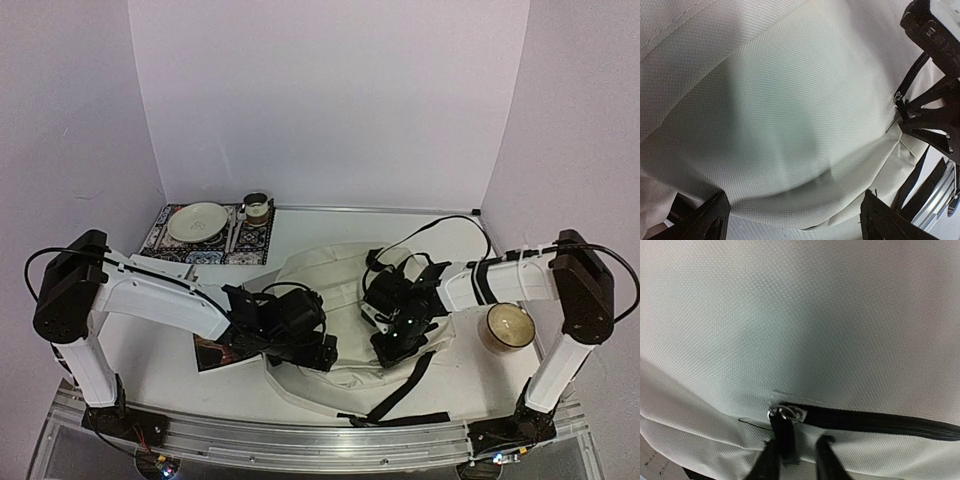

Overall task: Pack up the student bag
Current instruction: Hold the student bag at the center of the board.

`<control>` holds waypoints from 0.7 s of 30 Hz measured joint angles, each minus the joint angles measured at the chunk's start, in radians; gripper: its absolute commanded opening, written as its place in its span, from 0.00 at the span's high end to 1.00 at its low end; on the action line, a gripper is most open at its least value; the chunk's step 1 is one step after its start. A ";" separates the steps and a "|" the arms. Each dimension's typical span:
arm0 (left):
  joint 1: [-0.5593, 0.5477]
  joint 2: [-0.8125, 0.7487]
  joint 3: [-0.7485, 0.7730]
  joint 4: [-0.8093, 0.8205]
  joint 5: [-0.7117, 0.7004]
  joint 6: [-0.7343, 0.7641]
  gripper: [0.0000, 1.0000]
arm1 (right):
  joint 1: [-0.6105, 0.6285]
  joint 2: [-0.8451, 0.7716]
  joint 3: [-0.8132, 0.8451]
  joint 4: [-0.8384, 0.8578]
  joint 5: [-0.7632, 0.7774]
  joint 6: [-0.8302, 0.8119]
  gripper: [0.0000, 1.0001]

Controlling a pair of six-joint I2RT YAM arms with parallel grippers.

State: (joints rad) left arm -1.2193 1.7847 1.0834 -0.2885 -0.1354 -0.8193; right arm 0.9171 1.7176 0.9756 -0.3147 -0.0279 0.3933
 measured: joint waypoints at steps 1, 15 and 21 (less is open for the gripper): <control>0.001 0.000 -0.001 0.000 0.000 -0.009 0.08 | 0.002 0.009 0.000 0.005 0.000 0.001 0.97; 0.026 -0.029 -0.067 -0.026 -0.017 -0.123 0.16 | 0.016 -0.063 0.002 0.017 0.009 0.032 1.00; 0.036 -0.029 -0.079 -0.013 -0.023 -0.159 0.24 | 0.018 -0.112 0.003 0.017 0.009 0.047 1.00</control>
State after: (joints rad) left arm -1.1832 1.7561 1.0044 -0.3010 -0.1585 -0.9786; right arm 0.9350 1.6057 0.9787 -0.2974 -0.0189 0.4406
